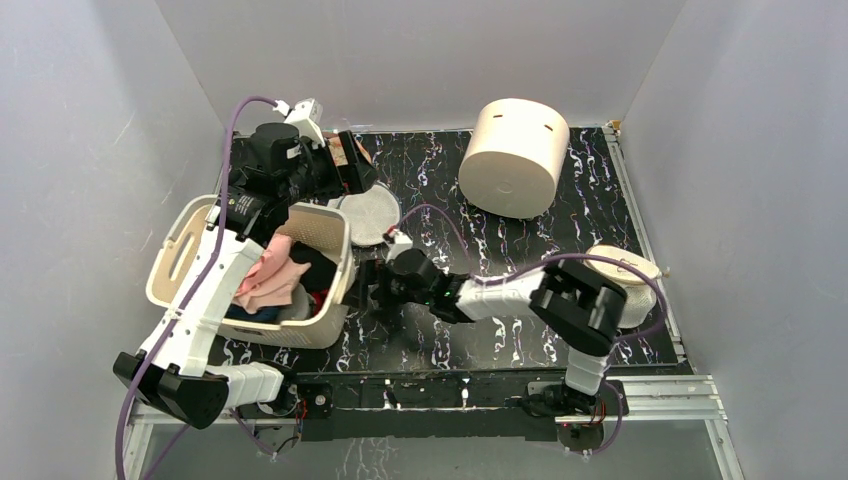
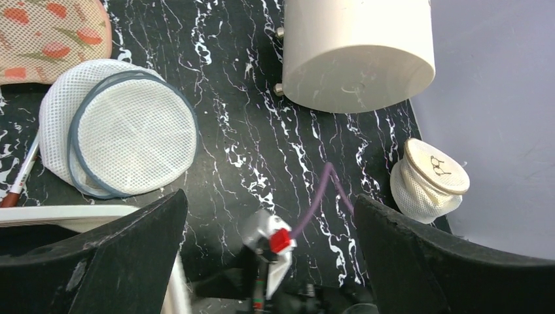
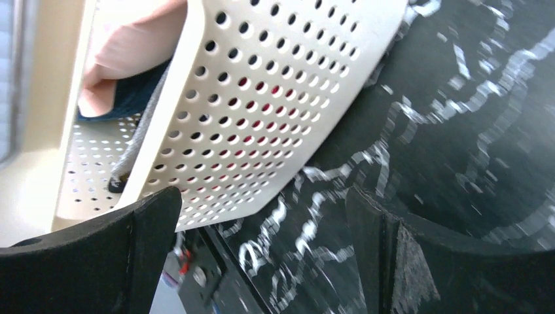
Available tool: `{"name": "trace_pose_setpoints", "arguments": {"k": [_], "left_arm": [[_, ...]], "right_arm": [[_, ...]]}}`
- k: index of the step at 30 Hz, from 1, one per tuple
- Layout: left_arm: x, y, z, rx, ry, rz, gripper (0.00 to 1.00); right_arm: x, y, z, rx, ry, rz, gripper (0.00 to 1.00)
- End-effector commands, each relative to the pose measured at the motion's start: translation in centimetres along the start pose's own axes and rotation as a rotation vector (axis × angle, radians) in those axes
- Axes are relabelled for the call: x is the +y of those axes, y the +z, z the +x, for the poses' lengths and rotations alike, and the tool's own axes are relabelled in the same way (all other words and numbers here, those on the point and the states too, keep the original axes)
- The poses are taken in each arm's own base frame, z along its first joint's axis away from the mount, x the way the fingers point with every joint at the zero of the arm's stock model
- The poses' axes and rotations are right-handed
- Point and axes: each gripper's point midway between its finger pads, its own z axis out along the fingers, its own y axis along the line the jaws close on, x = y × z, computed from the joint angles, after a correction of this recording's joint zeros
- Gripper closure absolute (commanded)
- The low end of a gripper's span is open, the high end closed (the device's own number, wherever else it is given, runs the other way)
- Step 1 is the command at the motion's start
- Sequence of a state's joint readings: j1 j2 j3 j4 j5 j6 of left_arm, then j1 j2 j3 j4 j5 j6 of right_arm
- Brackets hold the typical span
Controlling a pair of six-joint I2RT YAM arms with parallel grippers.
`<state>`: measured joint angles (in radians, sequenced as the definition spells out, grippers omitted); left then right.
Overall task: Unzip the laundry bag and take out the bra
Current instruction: Move the bin to the center of the board, then move the laundry bag to the center of the board.
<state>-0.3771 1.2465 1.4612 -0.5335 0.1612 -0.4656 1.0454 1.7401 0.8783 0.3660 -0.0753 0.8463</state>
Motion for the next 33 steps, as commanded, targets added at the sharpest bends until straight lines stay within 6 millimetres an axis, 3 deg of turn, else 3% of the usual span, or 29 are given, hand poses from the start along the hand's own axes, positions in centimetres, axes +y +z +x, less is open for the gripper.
{"name": "trace_pose_setpoints", "arguments": {"k": [1, 7, 11, 13, 16, 17, 20, 24, 29, 33], "left_arm": [[-1.8, -1.1, -0.8, -0.017, 0.006, 0.054, 0.02], [-1.4, -1.9, -0.3, -0.011, 0.028, 0.027, 0.02], [-0.6, -2.1, 0.0, -0.003, 0.048, -0.011, 0.02], [0.0, -1.9, 0.0, -0.002, 0.057, -0.035, 0.02], [0.7, -1.2, -0.1, 0.001, 0.077, -0.068, 0.02], [0.9, -0.8, -0.2, 0.005, 0.084, -0.081, 0.02], [2.1, 1.0, -0.5, 0.016, 0.1, -0.144, 0.02], [4.7, 5.2, -0.6, 0.062, 0.131, -0.274, 0.02], [8.4, 10.5, -1.2, 0.125, 0.227, -0.474, 0.02], [11.4, 14.3, -1.8, 0.153, 0.333, -0.623, 0.1]], "right_arm": [[7.4, 3.1, -4.2, -0.158, 0.041, -0.203, 0.02], [10.9, 6.1, -2.3, -0.115, 0.008, -0.246, 0.02], [10.8, 5.5, -2.3, -0.117, 0.001, -0.229, 0.02], [10.8, 3.4, -3.4, -0.152, -0.029, -0.22, 0.02], [8.0, 0.0, -4.6, -0.186, -0.105, -0.117, 0.02], [7.7, -1.4, -5.9, -0.214, -0.126, -0.103, 0.02], [3.0, -5.1, -7.0, -0.211, -0.17, 0.021, 0.02], [-0.4, -10.1, -8.8, -0.234, -0.219, 0.091, 0.02], [-1.9, -15.1, -10.1, -0.281, -0.299, 0.174, 0.02], [-3.0, -17.7, -9.9, -0.287, -0.302, 0.207, 0.02]]}}
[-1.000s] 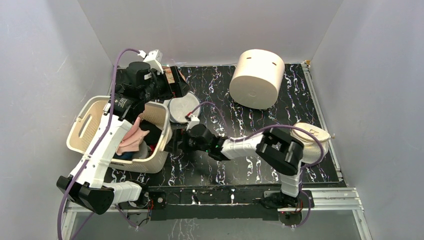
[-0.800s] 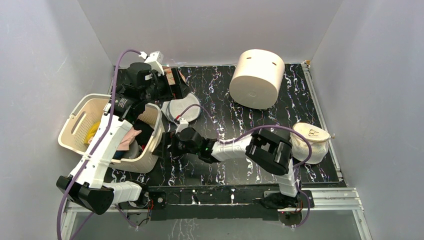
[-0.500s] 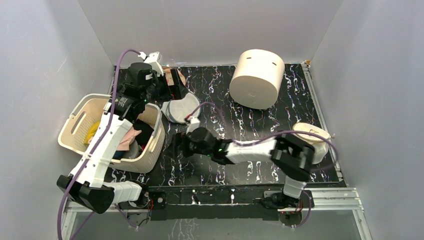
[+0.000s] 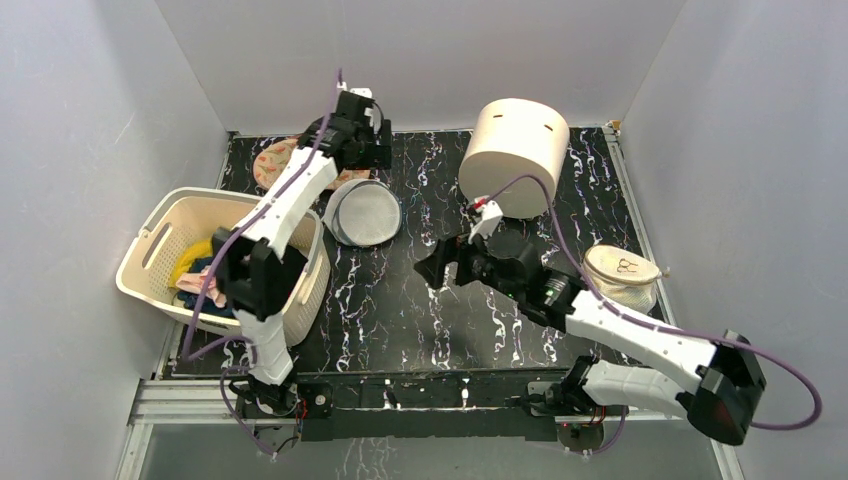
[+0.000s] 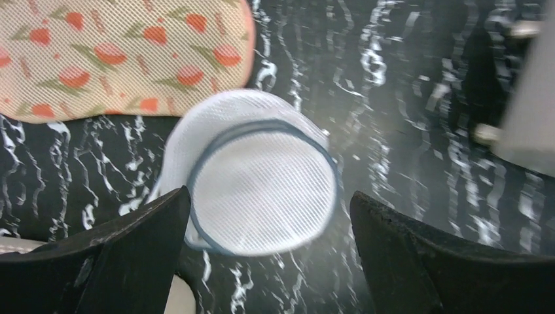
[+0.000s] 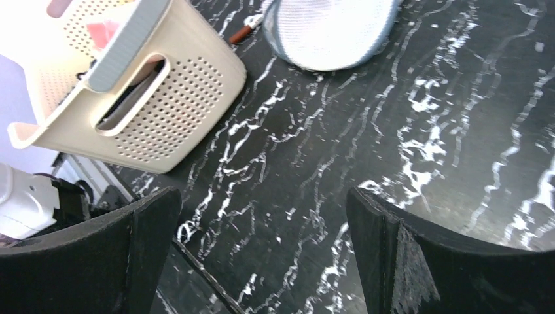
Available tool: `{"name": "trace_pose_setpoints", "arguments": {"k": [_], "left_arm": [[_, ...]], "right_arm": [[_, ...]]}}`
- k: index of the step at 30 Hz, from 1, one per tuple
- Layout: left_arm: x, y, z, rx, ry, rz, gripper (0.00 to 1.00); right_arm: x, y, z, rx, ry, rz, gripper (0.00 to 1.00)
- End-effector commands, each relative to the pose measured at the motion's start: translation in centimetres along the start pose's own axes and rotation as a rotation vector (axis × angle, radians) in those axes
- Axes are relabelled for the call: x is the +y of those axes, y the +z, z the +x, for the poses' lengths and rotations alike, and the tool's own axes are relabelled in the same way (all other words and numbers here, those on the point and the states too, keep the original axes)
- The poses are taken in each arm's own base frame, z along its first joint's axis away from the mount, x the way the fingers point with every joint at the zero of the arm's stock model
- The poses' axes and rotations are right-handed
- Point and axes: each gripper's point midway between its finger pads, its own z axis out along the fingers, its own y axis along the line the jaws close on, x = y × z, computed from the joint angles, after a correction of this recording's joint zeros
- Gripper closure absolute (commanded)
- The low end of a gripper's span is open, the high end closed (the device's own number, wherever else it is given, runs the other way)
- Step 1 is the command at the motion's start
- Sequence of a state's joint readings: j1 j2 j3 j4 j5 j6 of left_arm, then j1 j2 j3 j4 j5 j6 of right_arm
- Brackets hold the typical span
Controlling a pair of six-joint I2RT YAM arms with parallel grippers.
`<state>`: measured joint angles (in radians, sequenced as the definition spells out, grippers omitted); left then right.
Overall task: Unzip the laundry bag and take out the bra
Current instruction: Move the laundry bag to the center of the board.
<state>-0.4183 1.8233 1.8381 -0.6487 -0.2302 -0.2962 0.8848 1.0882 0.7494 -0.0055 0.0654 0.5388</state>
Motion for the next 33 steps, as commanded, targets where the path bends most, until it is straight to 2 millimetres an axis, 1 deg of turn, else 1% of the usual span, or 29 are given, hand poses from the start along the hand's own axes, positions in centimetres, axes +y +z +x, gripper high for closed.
{"name": "trace_pose_setpoints", "arguments": {"k": [1, 2, 4, 9, 10, 11, 13, 15, 17, 19, 20, 23, 25, 26, 28, 29, 33], "left_arm": [[2.8, 2.5, -1.9, -0.015, 0.13, -0.219, 0.15], [3.0, 3.6, -2.1, -0.013, 0.146, -0.247, 0.21], [3.2, 5.7, -2.3, -0.014, 0.162, -0.29, 0.27], [2.0, 10.5, -3.1, -0.027, 0.166, -0.28, 0.27], [1.9, 11.8, -2.8, -0.023, 0.17, -0.283, 0.26], [1.8, 12.5, -3.0, -0.028, 0.167, -0.281, 0.24], [1.8, 14.1, -2.8, -0.034, 0.158, -0.284, 0.16], [2.3, 15.6, -2.4, -0.039, 0.143, -0.313, 0.07], [2.6, 17.0, -1.7, -0.038, 0.145, -0.334, 0.04], [3.1, 18.2, -0.9, -0.032, 0.138, -0.356, 0.05], [3.2, 18.7, -0.5, -0.026, 0.138, -0.361, 0.08], [3.4, 19.9, 0.6, -0.014, 0.131, -0.381, 0.14], [3.8, 20.4, 1.3, -0.01, 0.126, -0.403, 0.14], [4.2, 20.7, 1.6, -0.01, 0.122, -0.426, 0.13], [5.0, 21.1, 2.4, -0.008, 0.105, -0.457, 0.05], [5.3, 21.5, 3.1, 0.003, 0.097, -0.463, 0.06], [5.2, 22.9, 5.0, 0.053, 0.081, -0.425, 0.3]], "right_arm": [[-2.5, -2.6, 0.4, 0.021, -0.066, 0.073, 0.02], [-2.8, -3.1, 0.5, 0.023, -0.063, 0.079, 0.02], [-3.1, -3.9, 0.6, 0.025, -0.058, 0.093, 0.02], [-3.9, -5.3, 0.3, 0.011, -0.051, 0.132, 0.02], [-4.0, -5.6, 0.1, 0.007, -0.05, 0.141, 0.02], [-4.1, -5.7, -0.1, 0.003, -0.047, 0.15, 0.02], [-4.2, -6.1, -0.4, -0.003, -0.043, 0.163, 0.02], [-4.1, -6.4, -0.8, -0.014, -0.035, 0.17, 0.02], [-4.0, -6.7, -1.2, -0.025, -0.027, 0.17, 0.02], [-4.0, -7.0, -1.4, -0.033, -0.02, 0.173, 0.02], [-4.0, -7.1, -1.5, -0.037, -0.016, 0.174, 0.02], [-4.0, -7.3, -1.5, -0.037, -0.012, 0.177, 0.02], [-4.0, -7.3, -1.5, -0.032, -0.012, 0.175, 0.02], [-3.9, -7.3, -1.5, -0.028, -0.013, 0.176, 0.02], [-3.8, -7.4, -1.6, -0.026, -0.013, 0.173, 0.02], [-3.7, -7.4, -1.7, -0.027, -0.011, 0.17, 0.02], [-3.4, -7.6, -2.1, -0.033, -0.007, 0.164, 0.02]]}}
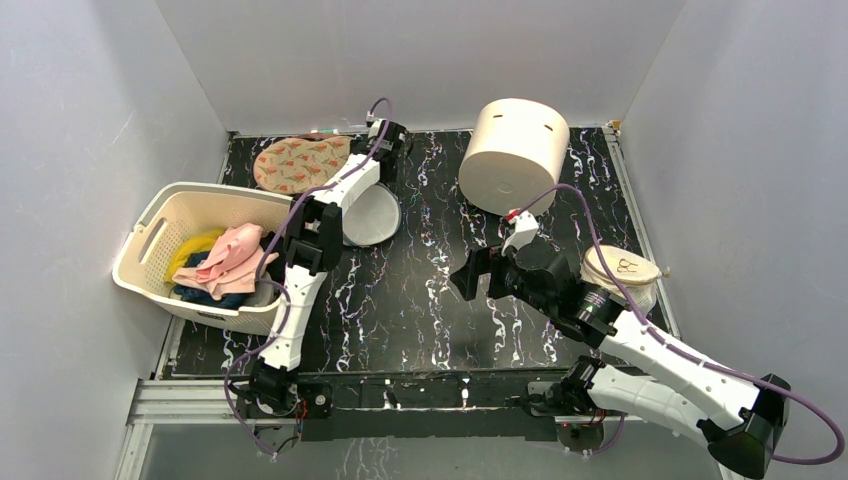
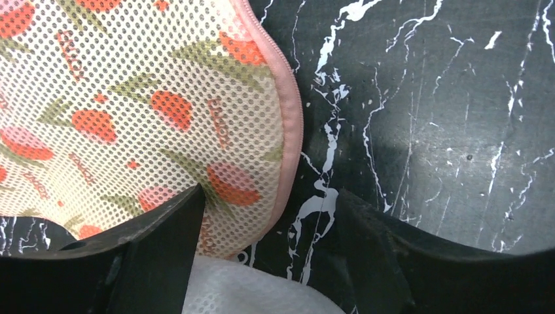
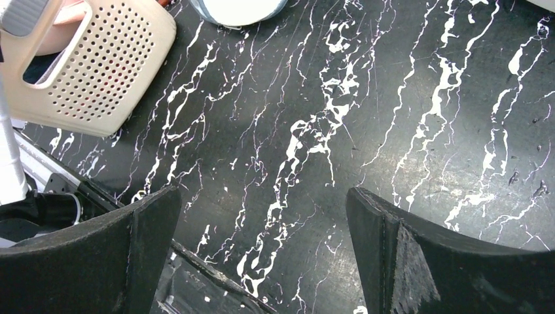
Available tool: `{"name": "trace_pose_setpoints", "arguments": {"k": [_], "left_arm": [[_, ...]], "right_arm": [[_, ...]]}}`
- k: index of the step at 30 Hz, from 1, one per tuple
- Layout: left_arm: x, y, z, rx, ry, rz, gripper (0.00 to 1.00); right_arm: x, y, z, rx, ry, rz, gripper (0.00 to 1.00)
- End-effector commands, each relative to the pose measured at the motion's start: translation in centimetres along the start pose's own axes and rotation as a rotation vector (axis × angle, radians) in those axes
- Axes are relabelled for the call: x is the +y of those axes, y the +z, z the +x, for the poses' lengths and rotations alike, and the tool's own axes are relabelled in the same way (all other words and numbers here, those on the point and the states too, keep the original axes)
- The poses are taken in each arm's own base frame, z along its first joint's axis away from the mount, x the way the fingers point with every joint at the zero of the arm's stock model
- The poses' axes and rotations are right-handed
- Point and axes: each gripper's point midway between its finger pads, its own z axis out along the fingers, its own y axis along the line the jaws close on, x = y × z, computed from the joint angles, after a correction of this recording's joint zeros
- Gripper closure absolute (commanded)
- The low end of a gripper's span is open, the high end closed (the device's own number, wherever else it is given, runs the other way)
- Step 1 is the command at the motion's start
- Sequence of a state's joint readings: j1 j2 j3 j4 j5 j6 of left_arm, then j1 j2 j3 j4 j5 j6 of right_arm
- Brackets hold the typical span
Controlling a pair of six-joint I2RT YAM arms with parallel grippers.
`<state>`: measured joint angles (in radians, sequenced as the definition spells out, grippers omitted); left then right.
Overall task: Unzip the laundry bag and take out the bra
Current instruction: Move the laundry bag to the center of the board.
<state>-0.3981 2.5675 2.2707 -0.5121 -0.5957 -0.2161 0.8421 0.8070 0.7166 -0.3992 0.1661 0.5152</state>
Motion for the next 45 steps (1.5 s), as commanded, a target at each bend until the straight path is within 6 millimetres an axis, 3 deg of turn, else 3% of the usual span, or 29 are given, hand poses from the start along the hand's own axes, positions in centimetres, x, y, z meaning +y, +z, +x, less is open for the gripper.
{"name": "trace_pose_setpoints", "arguments": {"k": [1, 5, 11, 16, 21, 31, 39, 42, 45], "left_arm": [[0.3, 0.7, 0.0, 0.011, -0.052, 0.02, 0.38], [-2.4, -0.5, 0.0, 0.031, -0.035, 0.182, 0.74], [-5.9, -5.4, -1.3, -0.047, 0.118, 0.277, 1.0], [-7.2, -10.3, -1.4, -0.109, 0.213, 0.307, 1.0], [-8.5, -15.7, 0.0, -0.127, 0.272, 0.423, 1.0], [-10.2, -25.3, 6.1, -0.143, 0.404, 0.631, 1.0], [-11.6, -32.9, 11.3, -0.1, 0.448, 0.908, 1.0], [-10.3, -34.8, 11.7, -0.086, 0.411, 0.943, 0.54], [-7.5, -36.9, 10.7, -0.141, 0.348, 0.941, 0.29]], "right_arm": [[1.4, -1.1, -3.5, -0.092, 0.027, -0.032, 0.02], [1.6, -1.5, -3.8, -0.1, 0.037, -0.043, 0.02], [2.1, -1.6, -4.1, -0.102, 0.041, -0.061, 0.02], [2.4, -1.7, -4.3, -0.099, 0.041, -0.072, 0.02], [2.7, -1.8, -4.2, -0.094, 0.049, -0.089, 0.02], [3.3, -2.2, -4.6, -0.094, 0.061, -0.111, 0.02], [2.6, -2.8, -3.7, -0.076, 0.073, -0.096, 0.02], [2.3, -3.1, -3.6, -0.085, 0.079, -0.089, 0.02], [1.8, -3.1, -3.7, -0.089, 0.074, -0.066, 0.02]]}}
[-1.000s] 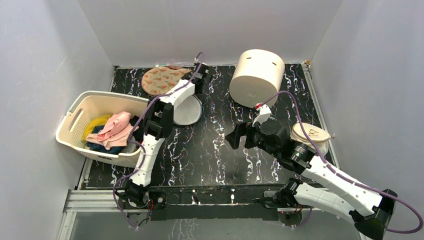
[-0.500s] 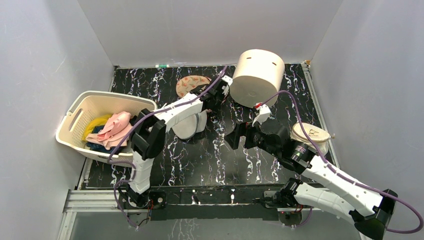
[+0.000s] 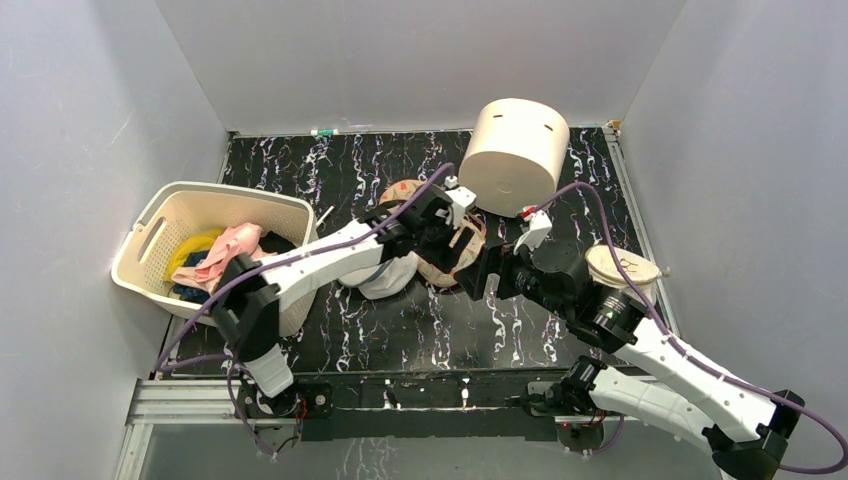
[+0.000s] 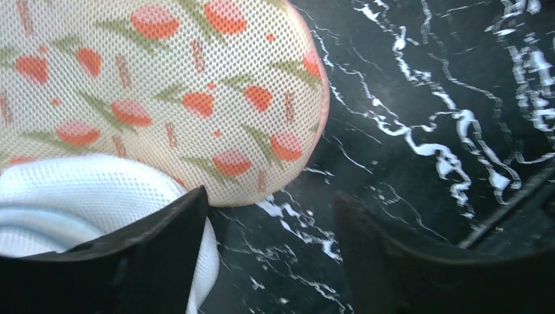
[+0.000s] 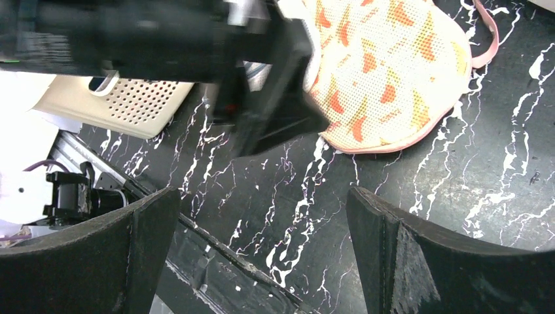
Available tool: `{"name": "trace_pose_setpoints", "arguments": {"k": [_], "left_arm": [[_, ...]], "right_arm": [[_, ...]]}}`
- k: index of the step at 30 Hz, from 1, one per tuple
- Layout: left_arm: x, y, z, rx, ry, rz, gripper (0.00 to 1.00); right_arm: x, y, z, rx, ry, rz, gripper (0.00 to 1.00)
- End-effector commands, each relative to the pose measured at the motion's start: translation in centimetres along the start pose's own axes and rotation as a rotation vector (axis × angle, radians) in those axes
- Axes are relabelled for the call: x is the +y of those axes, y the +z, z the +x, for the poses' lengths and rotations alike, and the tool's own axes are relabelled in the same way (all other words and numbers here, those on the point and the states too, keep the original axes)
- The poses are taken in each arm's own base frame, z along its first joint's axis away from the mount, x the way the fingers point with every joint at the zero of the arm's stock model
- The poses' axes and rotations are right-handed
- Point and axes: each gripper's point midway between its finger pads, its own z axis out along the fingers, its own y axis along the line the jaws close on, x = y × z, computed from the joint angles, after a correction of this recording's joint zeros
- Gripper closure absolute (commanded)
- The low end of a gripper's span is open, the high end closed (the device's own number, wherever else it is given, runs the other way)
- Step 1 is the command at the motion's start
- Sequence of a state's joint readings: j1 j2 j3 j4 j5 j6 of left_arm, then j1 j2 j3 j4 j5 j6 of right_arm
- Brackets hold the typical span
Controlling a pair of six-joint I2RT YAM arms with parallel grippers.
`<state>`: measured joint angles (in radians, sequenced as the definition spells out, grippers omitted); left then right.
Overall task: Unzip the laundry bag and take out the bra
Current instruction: Move the laundry bag to the center of the board.
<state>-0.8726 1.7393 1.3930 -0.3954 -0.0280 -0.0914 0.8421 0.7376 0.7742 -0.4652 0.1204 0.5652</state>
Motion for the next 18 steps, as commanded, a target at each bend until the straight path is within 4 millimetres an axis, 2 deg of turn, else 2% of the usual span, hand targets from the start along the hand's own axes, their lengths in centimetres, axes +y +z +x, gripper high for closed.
{"name": "trace_pose_setpoints", "arguments": {"k": [1, 4, 6, 9, 13, 16, 18], "left_arm": [[-0.2, -7.4, -2.3, -0.158, -0.071, 0.03, 0.23], [0.9, -11.3, -2.7, -0.212, -0.105, -0.023, 0.08], [2.6, -14.2, -2.7, -0.251, -0.138, -0.112, 0.02], [6.3, -17.6, -1.5, -0.275, -0.205, -0.306, 0.02], [11.1, -21.8, 0.3, -0.295, -0.31, -0.563, 0.02], [14.0, -23.3, 1.4, -0.3, -0.427, -0.657, 0.02], [16.1, -22.4, 2.6, -0.269, -0.525, -0.667, 0.02]], "right_arm": [[0.1, -0.6, -1.8, -0.057, 0.008, 0.012, 0.02], [-0.5, -0.1, -1.2, -0.038, -0.007, 0.041, 0.02], [-1.5, 0.6, -0.5, -0.029, -0.011, 0.083, 0.02], [-3.4, 1.9, 0.3, -0.028, -0.006, 0.177, 0.02], [-3.6, 3.6, -0.5, -0.055, -0.062, 0.199, 0.02], [-3.2, 5.5, -1.1, -0.038, -0.104, 0.202, 0.02], [-2.6, 8.5, -0.9, 0.032, -0.141, 0.179, 0.02]]}}
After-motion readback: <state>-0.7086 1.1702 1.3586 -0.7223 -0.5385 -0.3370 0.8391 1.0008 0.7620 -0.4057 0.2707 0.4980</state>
